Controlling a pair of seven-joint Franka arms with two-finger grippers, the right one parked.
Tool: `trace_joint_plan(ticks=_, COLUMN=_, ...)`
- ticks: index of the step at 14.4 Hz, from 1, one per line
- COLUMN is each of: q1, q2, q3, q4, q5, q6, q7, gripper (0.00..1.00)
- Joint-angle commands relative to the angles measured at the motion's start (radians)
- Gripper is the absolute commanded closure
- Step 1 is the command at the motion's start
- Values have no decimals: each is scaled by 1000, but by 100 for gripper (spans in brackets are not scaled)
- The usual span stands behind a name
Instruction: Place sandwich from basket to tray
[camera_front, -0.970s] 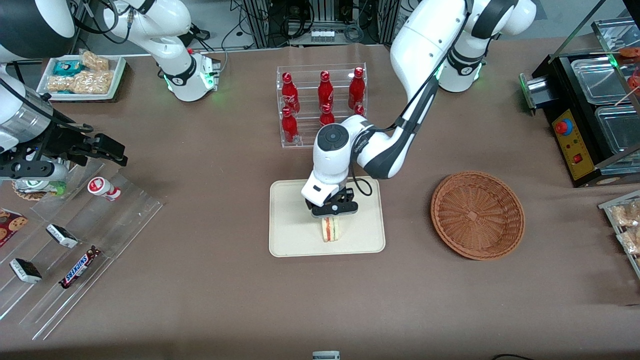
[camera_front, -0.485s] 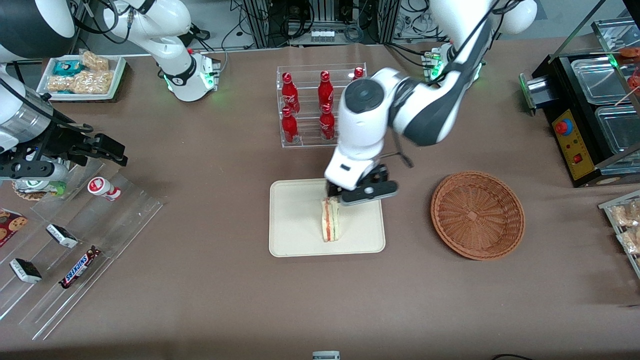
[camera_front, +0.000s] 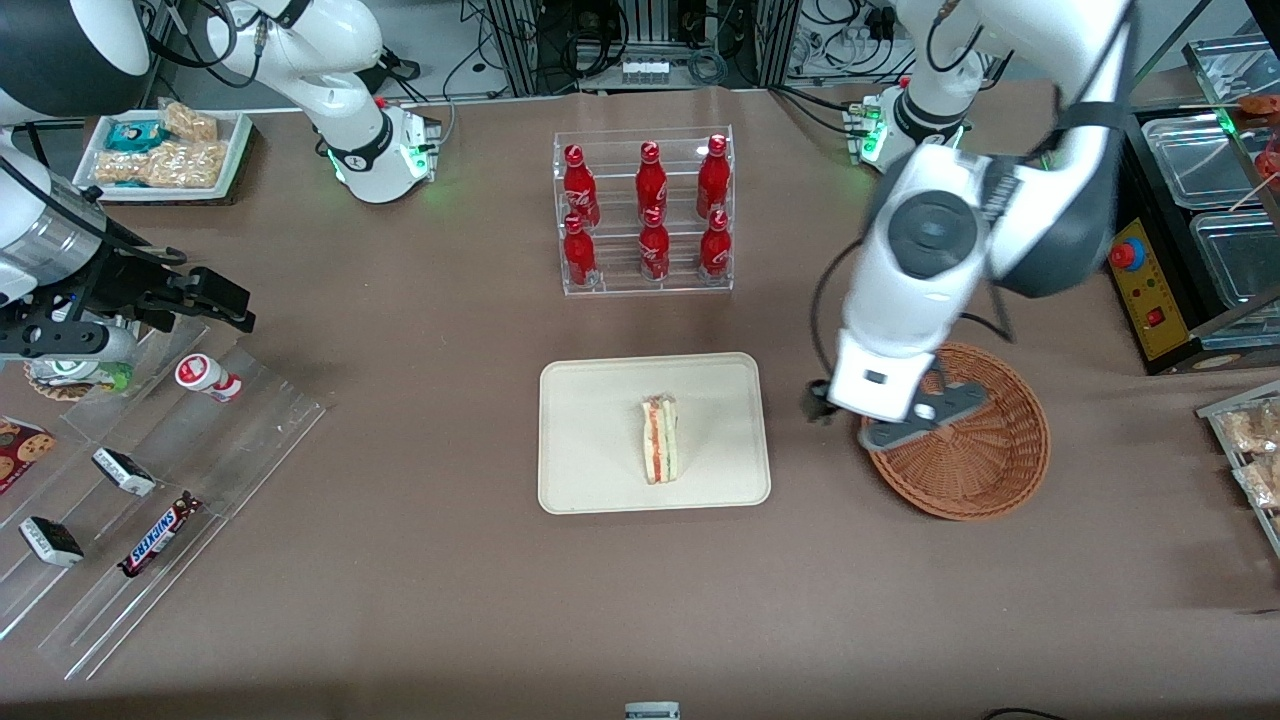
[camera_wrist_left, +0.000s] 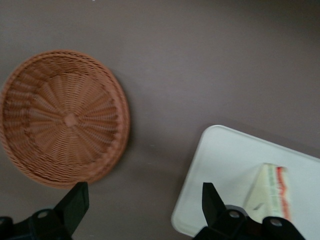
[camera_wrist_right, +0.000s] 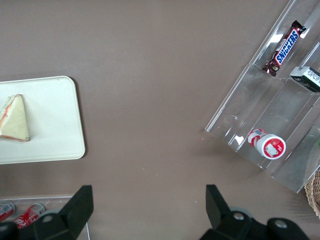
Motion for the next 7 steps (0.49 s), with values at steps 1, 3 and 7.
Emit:
trace_joint_plan(ticks=1, q1=104, q2=-105, q3=-11, q4=-98, q5=-35, q6=-56, q7=179, gripper=0)
trace_joint_plan(ticks=3, q1=172, q2=-134, q3=-11, q4=-98, q5=-35, q6=-113, q7=291, gripper=0)
trace_joint_plan(ticks=7, q1=254, q2=-211, q3=-11, q4=-103, q5=-38, q6=-219, q7=466, gripper=0)
